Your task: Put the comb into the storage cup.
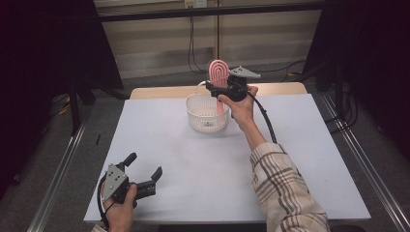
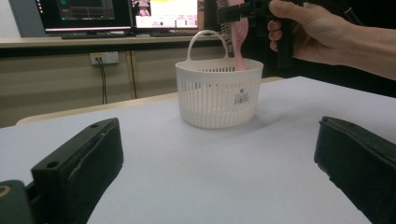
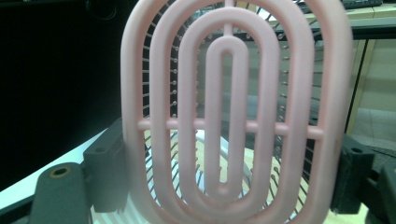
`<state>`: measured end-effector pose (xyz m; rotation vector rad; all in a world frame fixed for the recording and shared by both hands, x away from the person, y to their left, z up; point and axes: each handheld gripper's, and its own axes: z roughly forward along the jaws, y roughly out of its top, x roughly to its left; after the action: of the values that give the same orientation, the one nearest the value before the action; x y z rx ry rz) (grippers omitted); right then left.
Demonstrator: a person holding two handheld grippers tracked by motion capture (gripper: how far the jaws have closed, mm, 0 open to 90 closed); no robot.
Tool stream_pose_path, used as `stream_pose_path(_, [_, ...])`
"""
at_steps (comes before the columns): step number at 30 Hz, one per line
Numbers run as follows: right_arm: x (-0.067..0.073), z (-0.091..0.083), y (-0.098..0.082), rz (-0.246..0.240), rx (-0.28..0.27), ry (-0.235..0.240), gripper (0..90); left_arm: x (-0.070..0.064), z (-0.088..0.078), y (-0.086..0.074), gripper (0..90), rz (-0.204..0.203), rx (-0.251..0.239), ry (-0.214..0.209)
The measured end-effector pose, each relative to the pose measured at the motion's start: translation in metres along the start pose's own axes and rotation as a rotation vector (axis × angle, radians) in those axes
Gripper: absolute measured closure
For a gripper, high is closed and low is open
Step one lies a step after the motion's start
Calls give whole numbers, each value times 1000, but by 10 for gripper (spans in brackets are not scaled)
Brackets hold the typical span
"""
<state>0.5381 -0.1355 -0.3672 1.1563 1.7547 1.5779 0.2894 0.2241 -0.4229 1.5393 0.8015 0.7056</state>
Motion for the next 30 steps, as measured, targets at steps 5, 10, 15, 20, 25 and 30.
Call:
stream_pose_path(5, [0,-2,-3,19,2,5,195,0,0,0,13,0,1,4])
stream_pose_path(10, [-1,-4,-11,29,11,10,196,0,0,0,13,-3,6,-2])
stream_pose_path(15, [-4,-6,-15,40,21,7,196,0,1,0,14,-4,7,-2])
stream_pose_path(20, [-6,-7,-17,59,24,10,195,-1,1,0,14,-1,6,-2])
stream_pose_path(25, [-7,-8,-20,74,32,5,195,0,1,0,13,1,9,-1])
stream_pose_path(30, [-11,-8,-23,94,41,-5,195,-1,1,0,13,-2,7,-1])
